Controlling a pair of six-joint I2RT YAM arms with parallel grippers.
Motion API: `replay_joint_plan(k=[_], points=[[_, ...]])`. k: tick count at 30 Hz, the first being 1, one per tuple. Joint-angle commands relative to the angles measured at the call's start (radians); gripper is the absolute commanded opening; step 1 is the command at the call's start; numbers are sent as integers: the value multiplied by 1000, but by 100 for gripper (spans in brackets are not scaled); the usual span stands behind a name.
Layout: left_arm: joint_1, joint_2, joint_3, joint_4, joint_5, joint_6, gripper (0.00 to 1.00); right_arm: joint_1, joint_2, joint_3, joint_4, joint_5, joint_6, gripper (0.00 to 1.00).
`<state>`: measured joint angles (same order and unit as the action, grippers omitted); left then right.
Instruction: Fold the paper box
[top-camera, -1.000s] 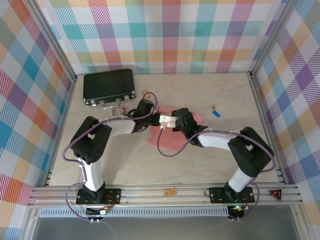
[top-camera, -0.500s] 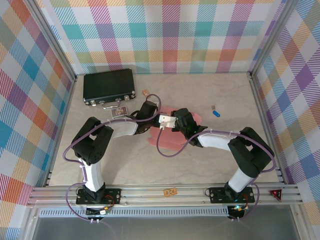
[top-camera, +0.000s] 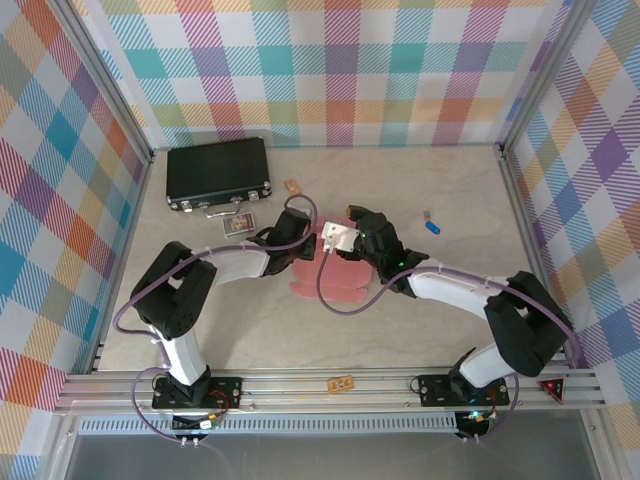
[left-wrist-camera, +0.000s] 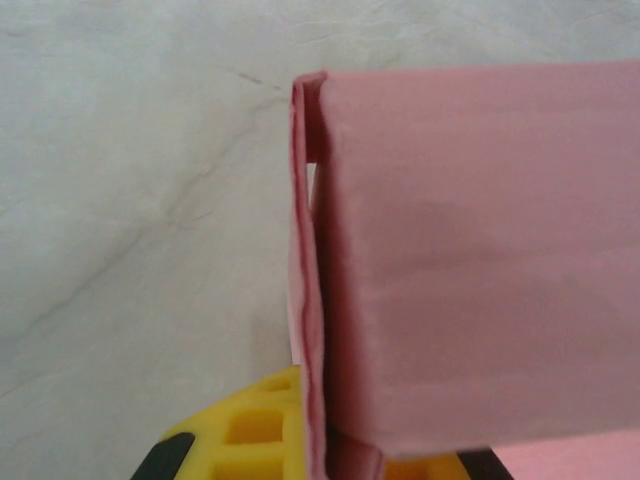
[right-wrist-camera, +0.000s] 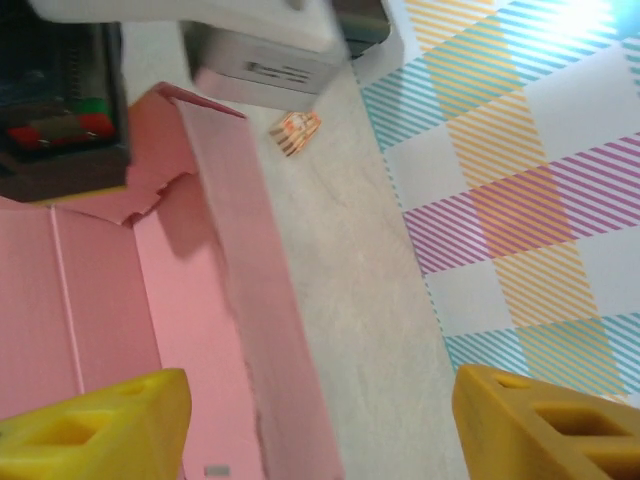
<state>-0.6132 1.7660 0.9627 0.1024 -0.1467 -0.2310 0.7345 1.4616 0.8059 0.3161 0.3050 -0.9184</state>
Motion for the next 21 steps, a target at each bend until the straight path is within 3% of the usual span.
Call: replay_joint_plan(k=[1,13,21], points=[[-4,-62,-36,-27,-76,23,0,-3,-70,4,-57,-35,133,73],[-4,-112,-101,2,-109,53,0,-223,-106,106,-362,-64,495,71],[-4,-115,-109,6,-104,55,0,-388,-1,154,-485,-215,587,68]])
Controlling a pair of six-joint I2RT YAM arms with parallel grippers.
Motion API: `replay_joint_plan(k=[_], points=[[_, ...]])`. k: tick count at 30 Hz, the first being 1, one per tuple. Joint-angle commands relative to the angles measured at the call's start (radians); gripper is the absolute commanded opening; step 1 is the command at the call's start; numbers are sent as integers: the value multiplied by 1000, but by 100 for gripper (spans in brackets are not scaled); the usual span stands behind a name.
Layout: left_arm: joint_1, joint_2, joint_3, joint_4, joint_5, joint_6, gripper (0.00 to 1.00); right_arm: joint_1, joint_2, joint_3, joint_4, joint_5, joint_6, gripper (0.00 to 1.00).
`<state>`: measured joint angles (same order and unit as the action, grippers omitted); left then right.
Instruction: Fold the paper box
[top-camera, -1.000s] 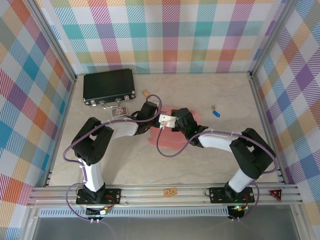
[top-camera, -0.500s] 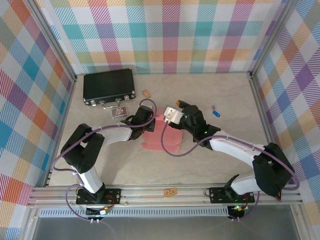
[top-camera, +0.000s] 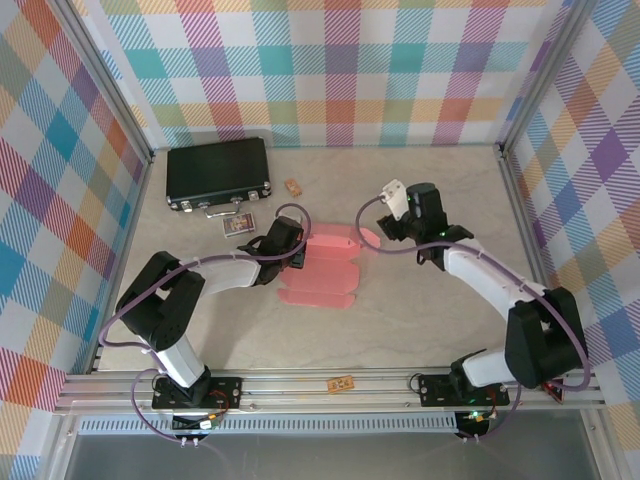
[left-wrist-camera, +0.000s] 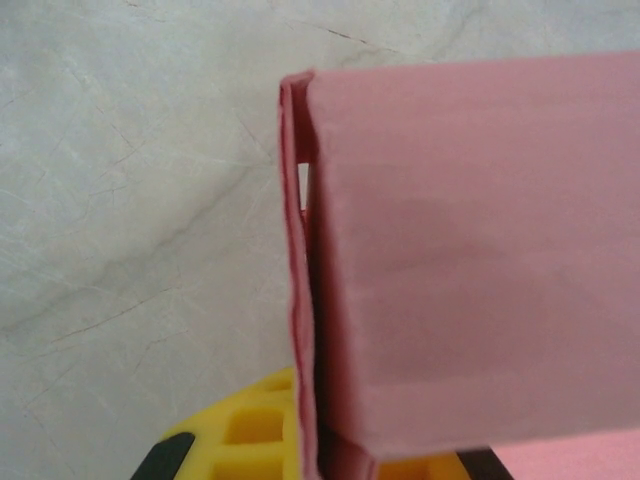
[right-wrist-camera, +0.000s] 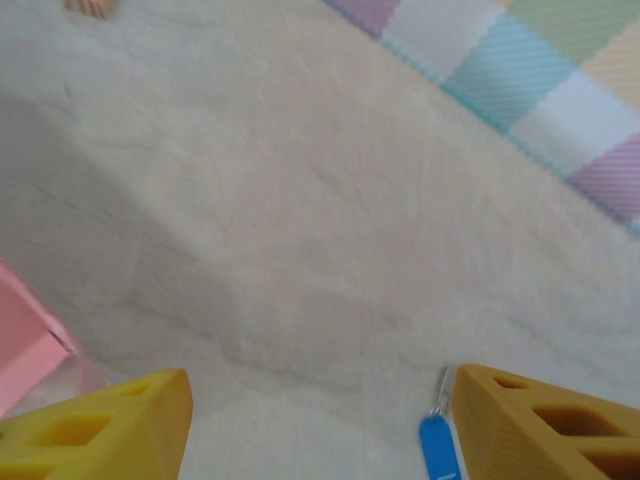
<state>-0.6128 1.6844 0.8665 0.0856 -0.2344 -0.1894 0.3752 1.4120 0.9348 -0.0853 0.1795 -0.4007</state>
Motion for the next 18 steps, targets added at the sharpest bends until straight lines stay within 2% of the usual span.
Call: replay_joint_plan(k=[1,4,6,9,13,18], points=[[-5,-34,-13,23,-16,15,0,-33,65,27,-84,-100,65,67],[-4,-34,-12,23,-20,15,0,-36,116,34,-73,-130,38,63],[-5,-36,-11,19,-20,16,0,-42,153,47,-74,-142,21,55],[-4,-37,-7,13,-23,19,0,-54,195,68,-71,-144,20,49],[-5,-37,-4,11,-26,20,0,-55,225,80,-84,-203,-14,47],[-5,-31,5,8,-23,16,0,-54,231,76,-98,-337,-57,48]])
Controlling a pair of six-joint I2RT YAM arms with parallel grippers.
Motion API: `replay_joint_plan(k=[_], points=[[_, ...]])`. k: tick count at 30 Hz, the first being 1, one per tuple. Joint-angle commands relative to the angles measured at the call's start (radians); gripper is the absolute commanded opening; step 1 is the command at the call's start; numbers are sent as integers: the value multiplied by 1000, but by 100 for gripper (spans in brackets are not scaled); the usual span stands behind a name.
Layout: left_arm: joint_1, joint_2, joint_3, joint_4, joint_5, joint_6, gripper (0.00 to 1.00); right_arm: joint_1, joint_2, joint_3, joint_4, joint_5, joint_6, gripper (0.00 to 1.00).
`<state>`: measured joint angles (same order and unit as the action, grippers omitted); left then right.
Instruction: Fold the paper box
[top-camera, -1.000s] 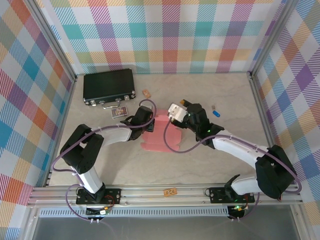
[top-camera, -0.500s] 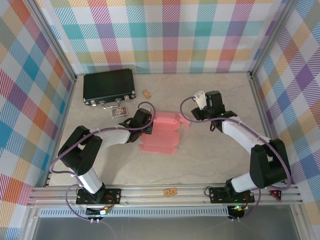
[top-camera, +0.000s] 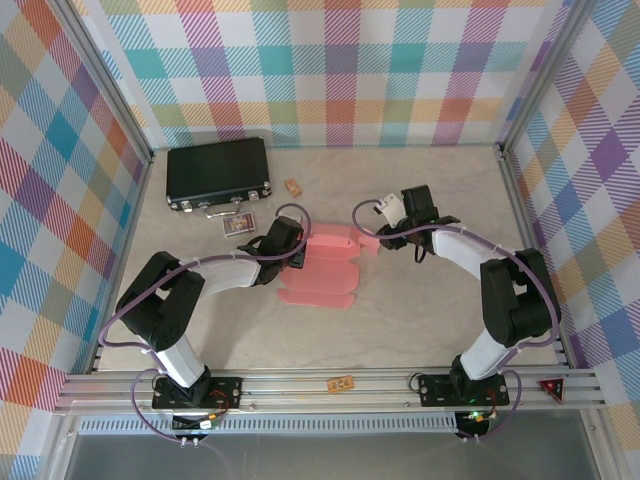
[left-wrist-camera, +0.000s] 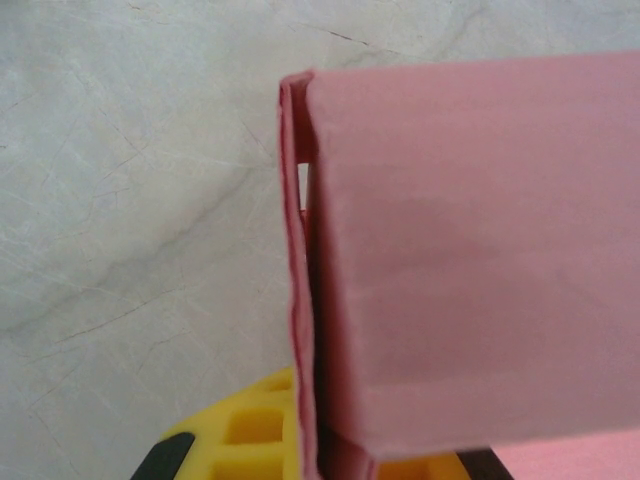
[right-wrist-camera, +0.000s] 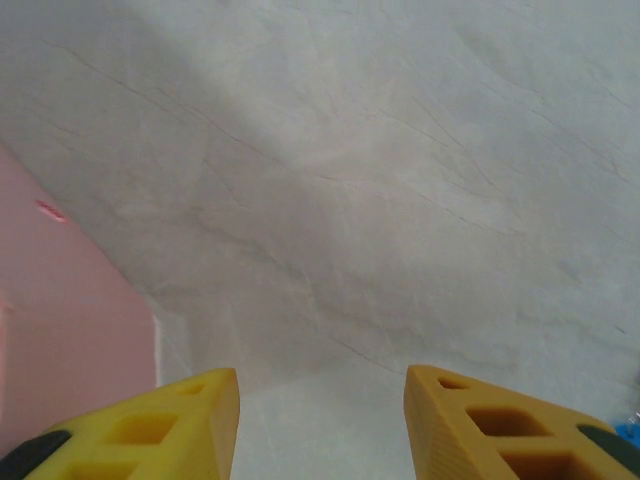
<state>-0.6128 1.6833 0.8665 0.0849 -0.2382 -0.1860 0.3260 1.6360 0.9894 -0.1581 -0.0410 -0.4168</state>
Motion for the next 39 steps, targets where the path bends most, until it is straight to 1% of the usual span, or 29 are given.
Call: replay_joint_plan(k=[1,4,8,15,19,23,29,33,37,39], points=[[-5,-30,7,6,-19,13,0,-5,6,22,-29,-138,-47,47],[-5,-26,15,0,-18,9,0,2,1,18,-31,-193,-56,47],[-5,-24,19,-2,-21,5,0,16,7,23,-48,-228,-67,47],[-5,-17,20,-2,-25,-5,0,38,14,31,-85,-269,-74,43],[-4,-11,25,-5,-26,-10,0,48,19,35,-102,-268,-67,43],[-5,-9,25,-2,-21,-15,0,51,26,41,-126,-295,-53,43],[-4,-7,36,-13,-19,-24,0,47,28,25,-111,-222,-22,45],[-3,-7,38,-11,-12,-23,0,36,33,20,-108,-272,-27,46],[-4,-7,41,-11,-10,-24,0,36,37,23,-112,-361,-40,46],[-3,-7,41,-10,-7,-27,0,38,44,33,-128,-371,-50,46]])
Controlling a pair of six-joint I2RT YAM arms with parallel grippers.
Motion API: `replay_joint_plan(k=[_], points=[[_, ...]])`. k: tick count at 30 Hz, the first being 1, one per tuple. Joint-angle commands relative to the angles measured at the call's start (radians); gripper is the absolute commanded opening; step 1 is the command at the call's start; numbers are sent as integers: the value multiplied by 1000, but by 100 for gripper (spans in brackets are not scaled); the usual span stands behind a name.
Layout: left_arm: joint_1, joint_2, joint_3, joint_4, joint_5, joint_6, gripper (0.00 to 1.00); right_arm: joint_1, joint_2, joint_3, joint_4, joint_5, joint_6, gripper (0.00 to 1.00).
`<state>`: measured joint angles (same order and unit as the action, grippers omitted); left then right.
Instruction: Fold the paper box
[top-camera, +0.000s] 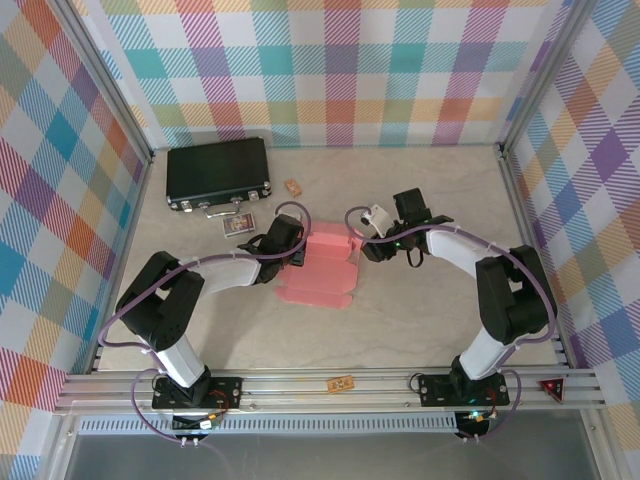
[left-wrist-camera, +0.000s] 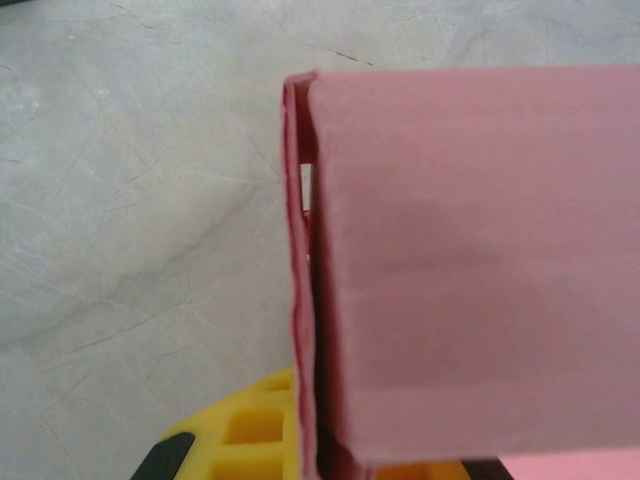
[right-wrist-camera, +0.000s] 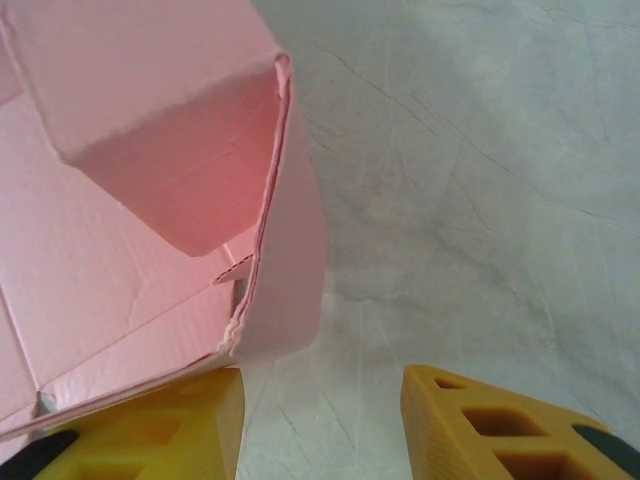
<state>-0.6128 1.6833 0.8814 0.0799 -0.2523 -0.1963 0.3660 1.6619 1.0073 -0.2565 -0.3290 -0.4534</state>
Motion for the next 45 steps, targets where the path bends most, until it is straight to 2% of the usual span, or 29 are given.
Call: replay_joint_plan(k=[1,9,15,20,26,32,41,45], points=[[-5,-7,26,-3,7,-17,0,-2,20,19,-34,-86,-14,46],[-4,6,31,-3,22,-17,0,-1,72,127,-123,-112,16,46],[-5,6,26,-2,26,-10,0,-1,107,206,-183,-55,32,46],[-5,4,28,-4,32,-12,0,-1,126,252,-254,-119,23,47],[-3,-2,34,-21,14,-12,0,-7,115,237,-230,43,32,53],[-4,-10,38,-23,30,4,0,-44,103,213,-232,-30,36,54],[-4,2,60,-37,53,6,0,-98,95,172,-156,123,94,58],[-1,8,70,-38,78,13,0,-123,88,159,-169,53,80,57]])
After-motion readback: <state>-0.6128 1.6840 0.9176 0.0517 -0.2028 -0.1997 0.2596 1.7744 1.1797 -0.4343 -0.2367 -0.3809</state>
